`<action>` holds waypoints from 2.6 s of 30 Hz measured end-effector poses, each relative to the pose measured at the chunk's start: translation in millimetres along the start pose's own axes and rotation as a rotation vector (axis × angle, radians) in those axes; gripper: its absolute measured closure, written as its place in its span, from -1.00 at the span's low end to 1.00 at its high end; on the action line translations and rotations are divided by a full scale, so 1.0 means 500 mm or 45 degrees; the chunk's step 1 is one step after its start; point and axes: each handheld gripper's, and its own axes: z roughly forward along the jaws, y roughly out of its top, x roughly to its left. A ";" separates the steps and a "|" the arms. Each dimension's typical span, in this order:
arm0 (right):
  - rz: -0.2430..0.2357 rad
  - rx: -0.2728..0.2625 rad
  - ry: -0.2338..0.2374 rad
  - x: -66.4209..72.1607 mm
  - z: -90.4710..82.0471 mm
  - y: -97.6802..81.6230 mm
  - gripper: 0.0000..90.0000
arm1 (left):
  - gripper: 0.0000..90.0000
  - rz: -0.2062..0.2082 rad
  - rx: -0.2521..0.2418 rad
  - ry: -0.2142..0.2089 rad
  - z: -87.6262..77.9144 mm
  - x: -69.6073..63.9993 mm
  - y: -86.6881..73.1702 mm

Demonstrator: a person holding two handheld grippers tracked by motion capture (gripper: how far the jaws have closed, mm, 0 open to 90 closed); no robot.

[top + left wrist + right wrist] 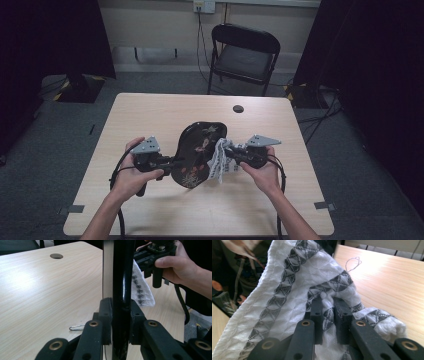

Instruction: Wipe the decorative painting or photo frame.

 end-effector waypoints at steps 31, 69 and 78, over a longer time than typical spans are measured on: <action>-0.053 -0.025 0.068 0.032 0.002 0.017 0.76 | 0.72 -0.004 -0.011 0.006 0.002 0.000 0.000; -0.106 -0.262 0.052 0.056 -0.043 0.160 0.74 | 0.71 -0.004 -0.010 0.000 0.008 -0.004 0.000; -0.101 -0.300 0.061 0.060 -0.047 0.180 0.74 | 0.71 -0.001 -0.014 0.001 0.009 -0.005 0.001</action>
